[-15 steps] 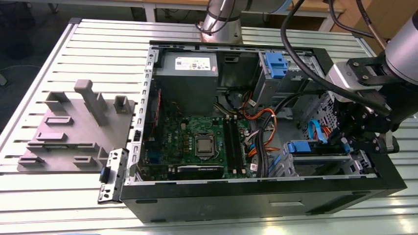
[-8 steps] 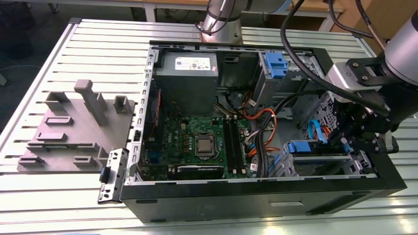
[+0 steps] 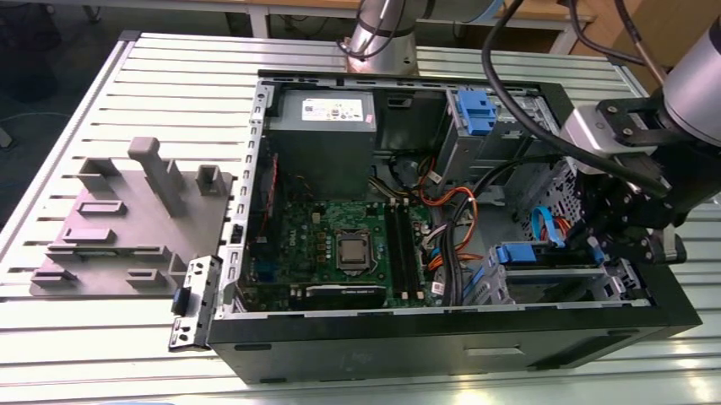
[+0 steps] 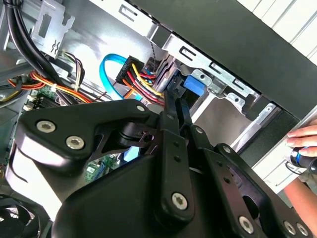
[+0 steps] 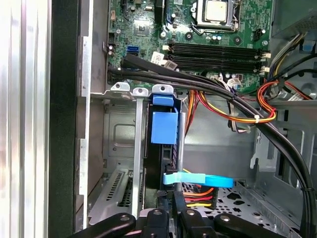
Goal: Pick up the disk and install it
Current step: 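Insert the second disk wire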
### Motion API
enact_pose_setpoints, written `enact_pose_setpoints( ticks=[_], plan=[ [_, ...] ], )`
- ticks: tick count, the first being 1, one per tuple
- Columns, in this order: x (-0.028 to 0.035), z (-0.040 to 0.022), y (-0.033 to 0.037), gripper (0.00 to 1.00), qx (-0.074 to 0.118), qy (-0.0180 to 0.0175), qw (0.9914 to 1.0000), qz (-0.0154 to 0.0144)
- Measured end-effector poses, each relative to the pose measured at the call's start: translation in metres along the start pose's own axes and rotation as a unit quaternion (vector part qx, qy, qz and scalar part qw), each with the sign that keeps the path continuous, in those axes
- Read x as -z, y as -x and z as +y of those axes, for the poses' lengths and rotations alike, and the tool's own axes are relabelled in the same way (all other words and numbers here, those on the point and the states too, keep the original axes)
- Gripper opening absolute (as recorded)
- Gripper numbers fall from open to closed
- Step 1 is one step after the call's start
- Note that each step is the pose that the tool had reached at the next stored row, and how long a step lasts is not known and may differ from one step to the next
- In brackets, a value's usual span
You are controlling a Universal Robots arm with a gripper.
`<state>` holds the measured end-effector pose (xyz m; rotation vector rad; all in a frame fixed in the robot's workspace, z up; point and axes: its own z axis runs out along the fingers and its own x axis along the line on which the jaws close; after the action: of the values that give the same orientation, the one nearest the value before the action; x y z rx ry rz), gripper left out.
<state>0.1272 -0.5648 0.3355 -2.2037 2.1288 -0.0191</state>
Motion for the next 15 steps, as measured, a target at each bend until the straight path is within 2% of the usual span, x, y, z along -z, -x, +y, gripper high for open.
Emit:
enact_pose_setpoints(
  ticks=[5,10,15],
  plan=[
    [0.0018,-0.0001,0.0002,0.16,-0.007,-0.0006,0.99997,0.0007],
    [0.0020,0.0002,0.0003,0.16,-0.014,-0.0047,0.99987,0.0052],
    [0.0020,0.0014,0.0028,0.16,-0.014,-0.0059,0.99982,0.0110]
  ],
)
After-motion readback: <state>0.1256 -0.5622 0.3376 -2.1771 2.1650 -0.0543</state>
